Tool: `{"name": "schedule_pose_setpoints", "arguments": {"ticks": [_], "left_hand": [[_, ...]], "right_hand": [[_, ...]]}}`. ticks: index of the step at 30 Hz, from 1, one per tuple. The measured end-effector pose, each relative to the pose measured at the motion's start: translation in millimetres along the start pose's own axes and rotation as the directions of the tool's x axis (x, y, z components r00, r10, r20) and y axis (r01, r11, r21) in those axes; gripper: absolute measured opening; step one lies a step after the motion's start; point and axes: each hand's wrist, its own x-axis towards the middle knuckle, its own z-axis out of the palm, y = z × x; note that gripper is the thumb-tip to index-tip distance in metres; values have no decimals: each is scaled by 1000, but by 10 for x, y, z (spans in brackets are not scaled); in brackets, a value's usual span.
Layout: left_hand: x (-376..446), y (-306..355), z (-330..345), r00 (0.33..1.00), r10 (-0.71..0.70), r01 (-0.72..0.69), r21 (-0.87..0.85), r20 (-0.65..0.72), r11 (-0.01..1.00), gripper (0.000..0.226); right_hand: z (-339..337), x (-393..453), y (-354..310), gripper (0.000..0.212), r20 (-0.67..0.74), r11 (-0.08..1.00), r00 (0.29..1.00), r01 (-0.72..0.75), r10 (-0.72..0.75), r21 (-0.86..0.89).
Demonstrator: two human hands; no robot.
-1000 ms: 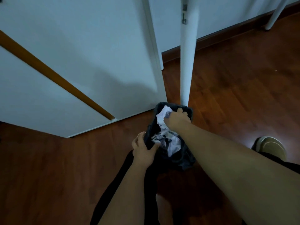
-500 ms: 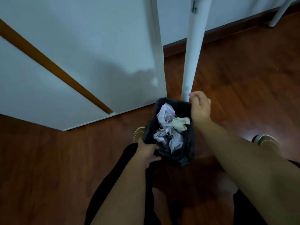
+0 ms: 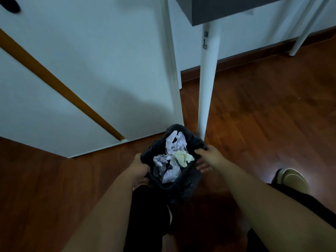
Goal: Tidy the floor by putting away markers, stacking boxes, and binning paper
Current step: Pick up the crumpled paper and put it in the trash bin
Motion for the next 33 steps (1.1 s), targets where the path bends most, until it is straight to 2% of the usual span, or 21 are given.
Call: {"name": "schedule_pose_setpoints", "arguments": {"ticks": [3, 4, 6, 8, 10, 11, 14, 18, 21, 27, 33], "left_hand": [[126, 33, -86, 964, 159, -162, 4, -215, 987, 62], [114, 17, -69, 947, 154, -171, -35, -283, 985, 72], [34, -50, 44, 933, 43, -96, -131, -356, 987, 95], [-74, -98, 232, 964, -60, 3, -215, -261, 977, 93], [-108, -43, 390, 987, -104, 58, -336, -121, 940, 65], [-89, 8, 435, 991, -95, 47, -415, -98, 909, 53], [19, 163, 472, 993, -48, -19, -562, -104, 827, 51], [144, 273, 417, 990, 7, -81, -518, -143, 851, 52], [261, 323, 357, 986, 16, -95, -471, -169, 877, 53], [428, 415, 339, 987, -15, -84, -595, -159, 799, 41], [556, 515, 413, 969, -46, -109, -587, -243, 802, 31]], "right_hand": [[180, 98, 4, 37, -99, 994, 995, 42, -32, 104], [244, 131, -11, 37, -138, 985, 990, 48, -25, 164], [381, 185, -58, 33, -233, 957, 972, 67, 1, 284], [503, 229, -99, 31, -333, 931, 942, 92, 33, 354], [588, 253, -146, 33, -387, 905, 921, 123, 49, 407], [617, 270, -172, 32, -402, 892, 914, 138, 52, 430], [630, 345, -254, 26, -444, 875, 895, 181, 43, 449], [633, 474, -322, 22, -479, 873, 878, 222, 15, 433], [632, 548, -373, 25, -452, 875, 891, 255, -47, 411], [546, 694, -574, 25, -387, 861, 914, 292, -123, 416], [459, 769, -663, 24, -376, 903, 918, 262, -124, 342]]}}
